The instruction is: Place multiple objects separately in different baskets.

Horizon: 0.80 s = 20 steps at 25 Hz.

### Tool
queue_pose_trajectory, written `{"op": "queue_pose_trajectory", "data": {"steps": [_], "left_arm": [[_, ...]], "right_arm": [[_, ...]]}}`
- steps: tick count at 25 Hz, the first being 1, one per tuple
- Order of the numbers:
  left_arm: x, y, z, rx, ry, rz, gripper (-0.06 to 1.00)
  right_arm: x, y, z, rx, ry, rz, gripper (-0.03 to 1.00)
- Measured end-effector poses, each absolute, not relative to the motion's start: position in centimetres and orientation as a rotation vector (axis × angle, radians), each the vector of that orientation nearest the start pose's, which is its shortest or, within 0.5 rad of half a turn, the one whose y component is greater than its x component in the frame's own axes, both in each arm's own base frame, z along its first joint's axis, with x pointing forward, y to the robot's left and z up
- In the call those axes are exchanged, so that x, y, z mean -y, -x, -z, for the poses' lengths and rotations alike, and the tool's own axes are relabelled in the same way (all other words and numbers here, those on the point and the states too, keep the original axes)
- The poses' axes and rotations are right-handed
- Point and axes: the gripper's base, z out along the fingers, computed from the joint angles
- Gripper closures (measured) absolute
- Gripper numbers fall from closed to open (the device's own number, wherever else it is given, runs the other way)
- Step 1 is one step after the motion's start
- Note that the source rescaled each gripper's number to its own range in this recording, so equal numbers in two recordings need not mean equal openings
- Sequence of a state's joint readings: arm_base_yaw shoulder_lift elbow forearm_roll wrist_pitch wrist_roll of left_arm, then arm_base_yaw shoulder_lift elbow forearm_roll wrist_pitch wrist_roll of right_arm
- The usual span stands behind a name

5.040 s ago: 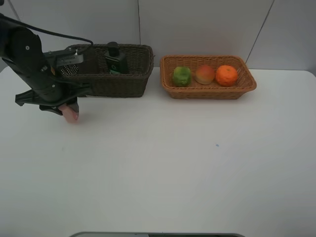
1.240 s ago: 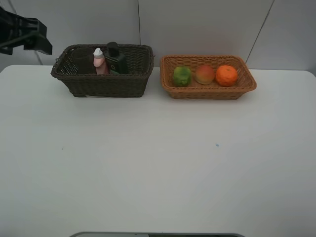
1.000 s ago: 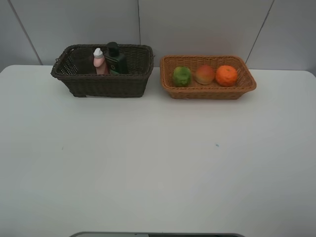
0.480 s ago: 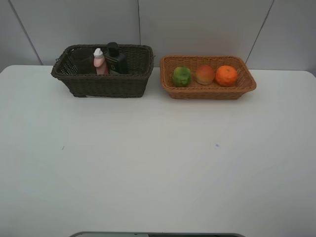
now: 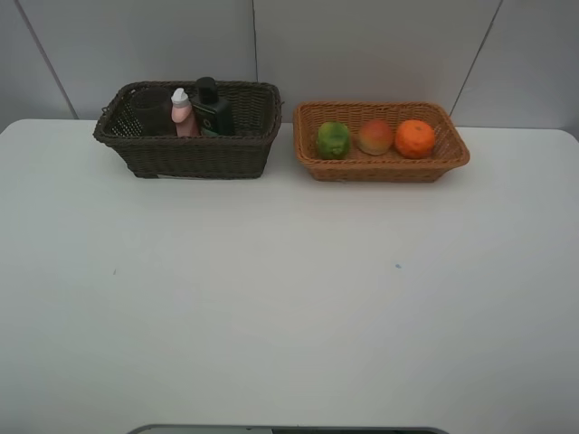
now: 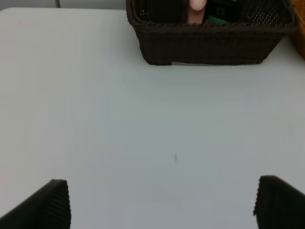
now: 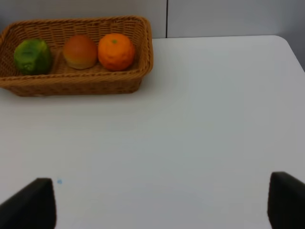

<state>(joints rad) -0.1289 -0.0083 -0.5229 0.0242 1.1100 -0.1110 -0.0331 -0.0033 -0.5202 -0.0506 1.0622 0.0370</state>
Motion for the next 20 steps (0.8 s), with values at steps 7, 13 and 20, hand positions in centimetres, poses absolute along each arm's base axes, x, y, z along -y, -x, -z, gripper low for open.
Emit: {"op": "queue_pose_trajectory", "data": {"steps": [7, 13, 20], "left_arm": [[-0.28, 0.69, -27.84, -2.038, -0.038, 0.110, -0.04], [-0.28, 0.69, -27.84, -2.037, -0.049, 0.103, -0.04], [-0.30, 0.69, -27.84, -2.037, -0.060, 0.092, -0.04]], "right_arm": [[0.38, 0.81, -28.28, -2.020, -0.074, 0.058, 0.09], [0.38, 0.81, -28.28, -2.020, -0.074, 0.058, 0.09], [0.38, 0.81, -28.28, -2.020, -0.074, 0.058, 0.09]]}}
